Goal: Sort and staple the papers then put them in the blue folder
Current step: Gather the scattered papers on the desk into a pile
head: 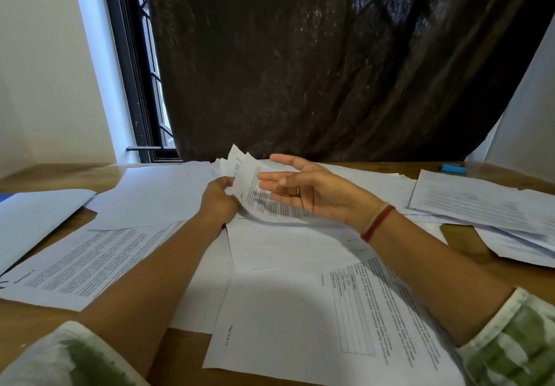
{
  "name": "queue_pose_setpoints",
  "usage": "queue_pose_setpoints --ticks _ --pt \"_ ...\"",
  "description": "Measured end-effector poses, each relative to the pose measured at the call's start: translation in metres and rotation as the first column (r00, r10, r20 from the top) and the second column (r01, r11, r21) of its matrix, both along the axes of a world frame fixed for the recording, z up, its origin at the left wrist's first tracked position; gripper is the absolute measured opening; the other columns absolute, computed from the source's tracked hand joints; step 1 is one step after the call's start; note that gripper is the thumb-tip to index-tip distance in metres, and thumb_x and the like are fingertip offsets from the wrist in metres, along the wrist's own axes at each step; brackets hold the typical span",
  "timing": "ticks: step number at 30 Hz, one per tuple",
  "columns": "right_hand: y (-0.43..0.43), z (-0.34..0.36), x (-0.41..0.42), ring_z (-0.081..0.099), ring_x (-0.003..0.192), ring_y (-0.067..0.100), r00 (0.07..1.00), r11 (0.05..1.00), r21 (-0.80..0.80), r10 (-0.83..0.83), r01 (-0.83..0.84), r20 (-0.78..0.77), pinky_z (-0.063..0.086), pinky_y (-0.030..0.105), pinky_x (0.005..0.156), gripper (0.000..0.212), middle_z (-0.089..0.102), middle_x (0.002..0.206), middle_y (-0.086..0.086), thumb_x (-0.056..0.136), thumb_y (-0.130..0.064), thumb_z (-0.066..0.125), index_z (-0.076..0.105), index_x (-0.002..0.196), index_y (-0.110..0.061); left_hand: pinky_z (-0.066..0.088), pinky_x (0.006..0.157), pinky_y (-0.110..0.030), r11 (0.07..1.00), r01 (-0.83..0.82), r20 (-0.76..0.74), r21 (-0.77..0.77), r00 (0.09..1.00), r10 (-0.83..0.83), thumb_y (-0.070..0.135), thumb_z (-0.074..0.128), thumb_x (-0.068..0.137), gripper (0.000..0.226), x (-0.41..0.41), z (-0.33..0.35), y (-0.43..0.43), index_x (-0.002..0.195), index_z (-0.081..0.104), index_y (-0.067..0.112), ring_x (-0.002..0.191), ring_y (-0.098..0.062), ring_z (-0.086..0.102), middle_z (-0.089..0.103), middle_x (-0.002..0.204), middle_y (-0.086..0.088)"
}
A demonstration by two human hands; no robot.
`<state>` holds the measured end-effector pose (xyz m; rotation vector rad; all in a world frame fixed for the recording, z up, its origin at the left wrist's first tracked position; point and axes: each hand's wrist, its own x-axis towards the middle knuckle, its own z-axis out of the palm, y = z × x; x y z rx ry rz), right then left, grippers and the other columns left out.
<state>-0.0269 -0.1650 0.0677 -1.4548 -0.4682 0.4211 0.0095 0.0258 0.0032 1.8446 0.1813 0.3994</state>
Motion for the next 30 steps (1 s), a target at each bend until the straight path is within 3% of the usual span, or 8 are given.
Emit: queue_pose_setpoints --ticks 2,4,8,13,20,22,26,30 --pt "-0.010 -0.001 0.009 0.068 0.103 0.019 0.919 0.913 -0.375 -0.001 0.162 0.394 0.055 0.034 0.093 0.019 0.070 0.111 0.003 0.088 -0.008 0.066 0.064 0.106 -0.016 0.056 0.083 -0.038 0.999 -0.003 -0.036 -0.046 0.999 0.002 0.010 0.066 0.089 0.033 -0.001 0.002 0.000 0.121 0.059 0.015 0.095 -0.021 0.061 0.057 0.118 0.003" --pt "-0.026 -0.005 0.023 0.066 0.098 0.019 0.747 0.661 -0.632 0.159 0.406 0.646 0.055 0.038 0.092 0.007 0.069 0.102 0.002 0.091 -0.019 0.065 0.069 0.095 -0.015 0.056 0.074 -0.033 0.996 -0.003 -0.055 -0.088 0.999 -0.002 0.009 0.068 0.088 0.036 -0.002 0.002 0.000 0.122 0.059 0.017 0.090 -0.019 0.060 0.057 0.116 0.001" --pt "-0.061 -0.021 0.044 0.060 0.100 0.020 0.830 0.314 -0.829 0.175 0.463 0.530 0.051 0.041 0.095 0.016 0.066 0.106 -0.004 0.084 -0.038 0.062 0.070 0.084 -0.024 0.055 0.072 -0.031 0.985 -0.029 -0.063 -0.170 0.998 0.018 0.011 0.067 0.089 0.032 -0.002 0.003 0.002 0.120 0.060 0.019 0.089 -0.019 0.063 0.061 0.124 -0.004" --pt "-0.070 -0.033 0.046 0.048 0.121 0.020 0.896 0.415 -0.845 0.134 0.337 0.424 0.037 0.041 0.105 0.019 0.052 0.129 -0.011 0.092 -0.044 0.051 0.060 0.104 -0.033 0.055 0.088 -0.041 0.959 -0.078 -0.103 -0.274 0.993 0.052 0.024 0.059 0.095 0.025 -0.004 0.008 0.002 0.119 0.061 0.017 0.093 -0.026 0.067 0.065 0.120 -0.005" --pt "-0.048 -0.032 0.043 0.036 0.138 0.026 0.839 0.112 -0.899 0.326 0.424 0.436 0.027 0.046 0.115 0.056 0.037 0.153 -0.003 0.096 -0.062 0.030 0.038 0.145 -0.036 0.052 0.092 -0.049 0.895 -0.060 -0.095 -0.441 0.995 0.020 0.057 0.032 0.098 0.051 -0.007 0.011 0.008 0.116 0.064 0.020 0.093 -0.031 0.068 0.071 0.104 -0.004" --pt "-0.038 -0.029 0.038 0.045 0.131 0.024 0.838 0.229 -0.889 0.304 0.397 0.453 0.034 0.042 0.111 0.058 0.044 0.148 -0.003 0.095 -0.061 0.037 0.043 0.143 -0.030 0.052 0.093 -0.047 0.880 -0.074 -0.094 -0.470 0.995 0.033 0.055 0.033 0.098 0.051 -0.008 0.012 0.010 0.116 0.063 0.018 0.094 -0.031 0.067 0.070 0.104 -0.005" --pt "-0.027 -0.021 0.032 0.063 0.104 0.018 0.871 0.711 -0.664 0.152 0.232 0.468 0.051 0.022 0.085 0.037 0.063 0.124 0.000 0.096 -0.024 0.057 0.054 0.133 -0.024 0.056 0.086 -0.042 0.917 -0.093 -0.110 -0.389 0.993 0.054 0.024 0.059 0.094 0.025 -0.008 0.012 0.011 0.116 0.061 0.012 0.095 -0.029 0.065 0.067 0.113 -0.007" --pt "-0.033 -0.030 0.035 0.046 0.123 0.013 0.786 0.469 -0.785 0.261 0.404 0.560 0.037 0.030 0.103 0.044 0.047 0.141 -0.011 0.093 -0.042 0.058 0.051 0.136 -0.035 0.053 0.063 -0.023 0.970 -0.061 -0.093 -0.234 0.995 0.040 0.002 0.064 0.089 0.033 -0.010 0.011 0.008 0.121 0.061 0.006 0.091 -0.023 0.062 0.063 0.115 -0.006"
